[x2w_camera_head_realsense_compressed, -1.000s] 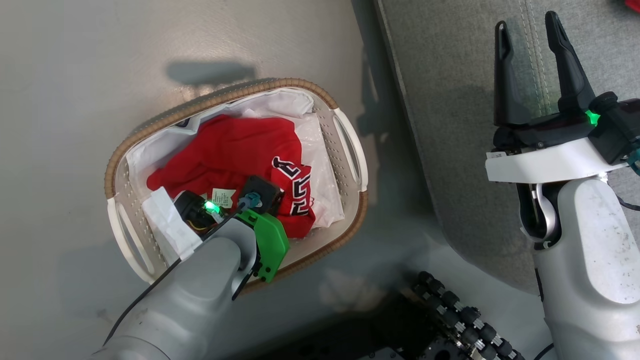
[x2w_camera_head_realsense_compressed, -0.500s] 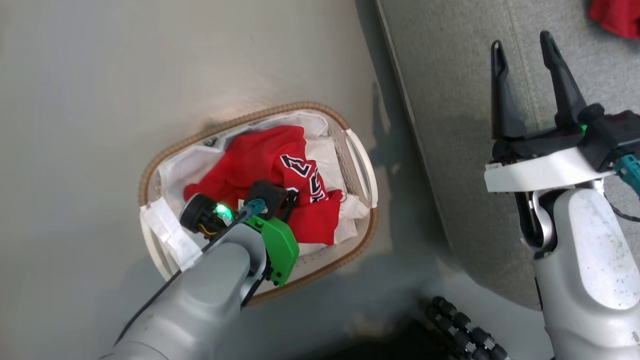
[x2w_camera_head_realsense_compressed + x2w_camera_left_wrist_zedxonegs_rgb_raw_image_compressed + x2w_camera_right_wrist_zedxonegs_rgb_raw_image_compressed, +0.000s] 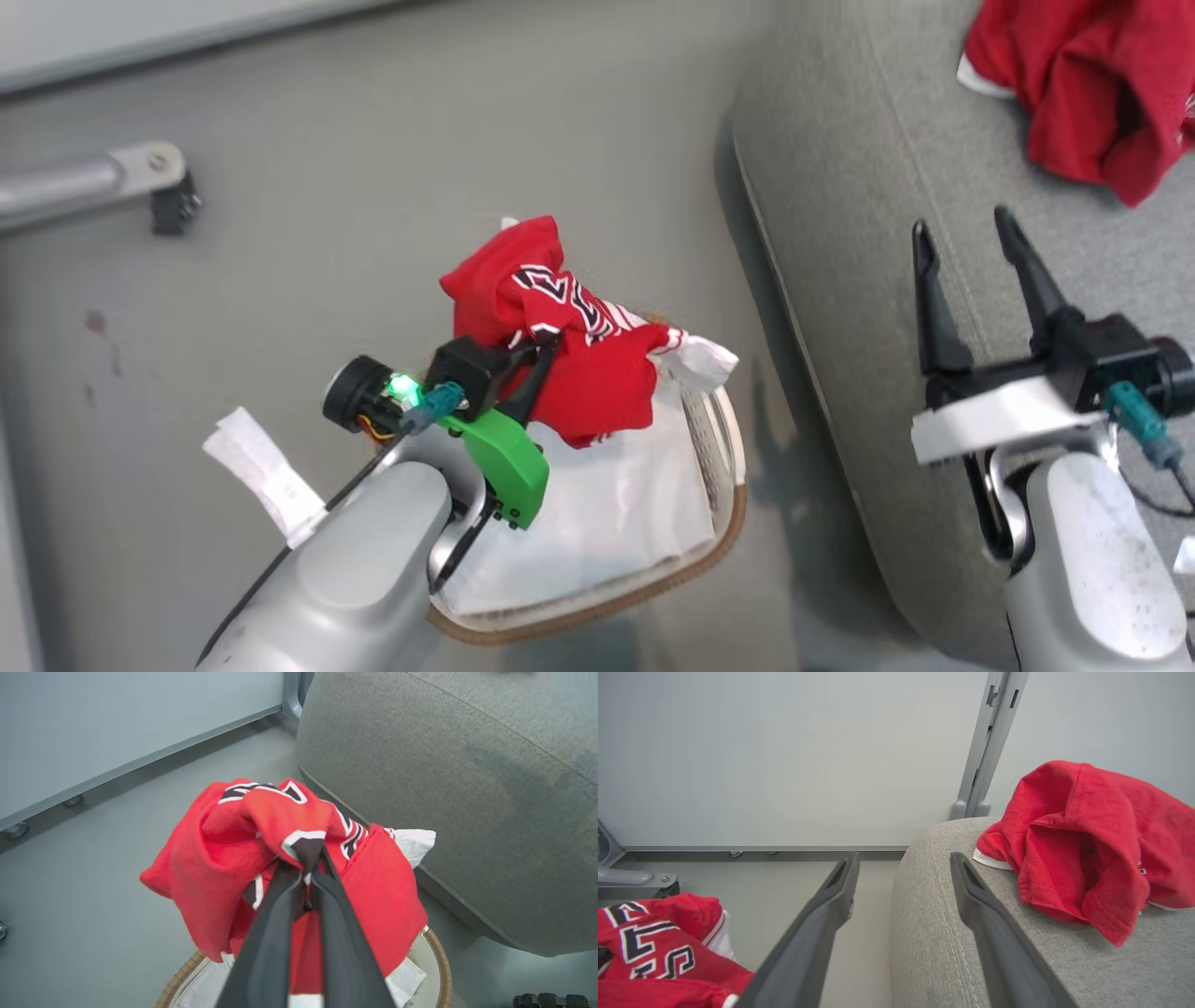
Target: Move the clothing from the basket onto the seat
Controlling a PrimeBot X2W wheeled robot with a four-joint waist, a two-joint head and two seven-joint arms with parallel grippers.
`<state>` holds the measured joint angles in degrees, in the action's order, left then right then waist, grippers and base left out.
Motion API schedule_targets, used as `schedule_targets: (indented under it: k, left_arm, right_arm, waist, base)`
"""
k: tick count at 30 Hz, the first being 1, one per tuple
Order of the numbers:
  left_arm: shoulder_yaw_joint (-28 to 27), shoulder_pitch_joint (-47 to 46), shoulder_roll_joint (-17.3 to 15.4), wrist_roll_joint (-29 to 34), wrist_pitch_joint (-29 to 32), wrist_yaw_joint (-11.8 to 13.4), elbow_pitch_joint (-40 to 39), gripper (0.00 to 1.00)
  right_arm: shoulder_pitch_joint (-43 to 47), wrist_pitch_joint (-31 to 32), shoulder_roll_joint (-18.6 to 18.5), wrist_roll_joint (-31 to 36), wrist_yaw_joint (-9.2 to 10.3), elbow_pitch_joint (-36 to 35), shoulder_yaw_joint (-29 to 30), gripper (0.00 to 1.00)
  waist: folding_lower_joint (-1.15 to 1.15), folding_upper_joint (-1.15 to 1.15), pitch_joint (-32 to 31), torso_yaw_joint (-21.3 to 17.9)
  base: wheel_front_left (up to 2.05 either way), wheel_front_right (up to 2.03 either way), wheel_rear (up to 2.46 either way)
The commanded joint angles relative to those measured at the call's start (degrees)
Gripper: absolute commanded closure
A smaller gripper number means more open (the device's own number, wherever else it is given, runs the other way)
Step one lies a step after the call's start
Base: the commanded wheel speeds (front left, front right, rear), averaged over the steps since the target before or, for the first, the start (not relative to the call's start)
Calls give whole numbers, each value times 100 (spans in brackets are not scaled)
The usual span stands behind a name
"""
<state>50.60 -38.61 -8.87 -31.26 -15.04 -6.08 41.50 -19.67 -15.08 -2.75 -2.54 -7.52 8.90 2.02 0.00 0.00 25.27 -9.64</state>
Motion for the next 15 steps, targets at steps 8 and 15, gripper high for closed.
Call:
schedule_targets:
  k: [8, 15]
  left_arm:
    - [-475, -59, -515, 486, -19, -19, -760, 100]
    - [-411, -484, -875, 617, 98, -91, -1080, 100]
  right_arm:
    - [630, -14, -26, 46, 6, 197, -152, 0]
    - [918, -14, -25, 30, 6, 307, -356, 0]
  waist:
    - [0, 0, -1846, 658]
    - [0, 0, -2357, 734]
  base:
    - [0, 0, 0]
    - [0, 0, 0]
